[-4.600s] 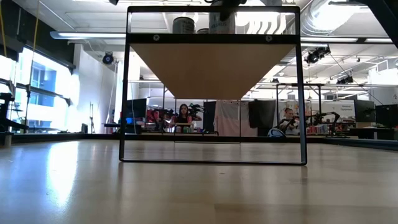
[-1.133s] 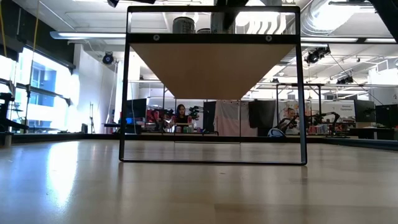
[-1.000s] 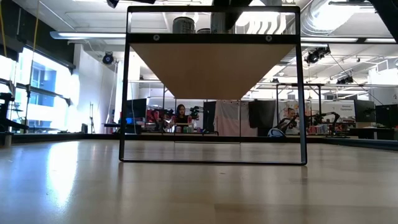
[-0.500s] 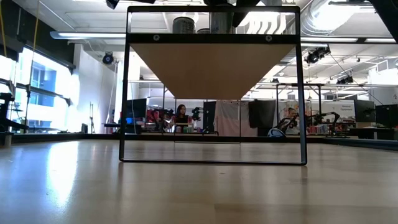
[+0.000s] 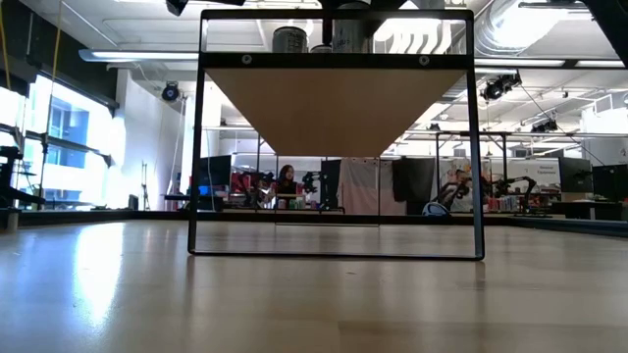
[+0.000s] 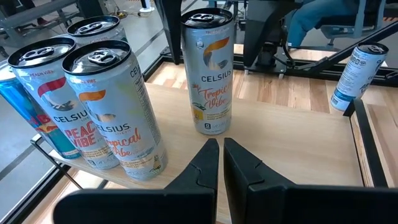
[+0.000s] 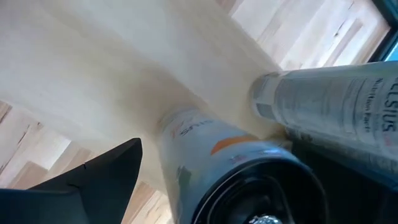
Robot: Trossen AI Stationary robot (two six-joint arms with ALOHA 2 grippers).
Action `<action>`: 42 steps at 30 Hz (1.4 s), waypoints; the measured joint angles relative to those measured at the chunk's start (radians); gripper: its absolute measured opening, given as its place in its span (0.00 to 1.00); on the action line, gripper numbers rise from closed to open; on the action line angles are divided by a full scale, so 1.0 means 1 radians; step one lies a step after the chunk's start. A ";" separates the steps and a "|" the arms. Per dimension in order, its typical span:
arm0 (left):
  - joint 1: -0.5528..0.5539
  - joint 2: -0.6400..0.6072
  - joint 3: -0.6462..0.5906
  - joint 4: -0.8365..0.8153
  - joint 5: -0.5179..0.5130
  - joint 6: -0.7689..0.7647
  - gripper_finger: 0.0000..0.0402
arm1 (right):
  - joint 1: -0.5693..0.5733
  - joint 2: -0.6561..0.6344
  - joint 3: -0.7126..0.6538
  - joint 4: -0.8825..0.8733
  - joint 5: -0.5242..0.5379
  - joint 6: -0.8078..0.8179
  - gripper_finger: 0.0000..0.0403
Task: Place canned beverage on shelf
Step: Put the white yellow soda can on the shelf aligned with the other white yellow soda can
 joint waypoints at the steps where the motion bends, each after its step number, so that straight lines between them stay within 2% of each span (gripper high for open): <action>1: 0.000 0.000 0.000 0.000 0.000 0.000 0.00 | 0.000 0.000 0.000 0.008 0.000 0.001 0.99; 15: 0.000 0.000 0.000 0.000 -0.001 0.002 0.00 | 0.000 0.000 0.000 0.130 0.000 0.003 0.99; 19: 0.000 0.000 0.000 0.000 -0.001 0.002 0.00 | 0.000 0.000 0.000 0.141 0.001 0.081 0.99; 23: 0.000 0.000 0.000 0.000 -0.001 0.002 0.00 | 0.000 0.000 0.000 0.141 0.001 0.092 0.99; 38: 0.000 0.000 0.000 0.000 -0.002 0.001 0.00 | -0.027 0.000 0.000 0.002 0.025 0.098 0.99; 42: 0.000 0.000 0.000 0.000 -0.001 -0.003 0.00 | -0.035 0.000 0.000 -0.001 -0.010 0.106 0.99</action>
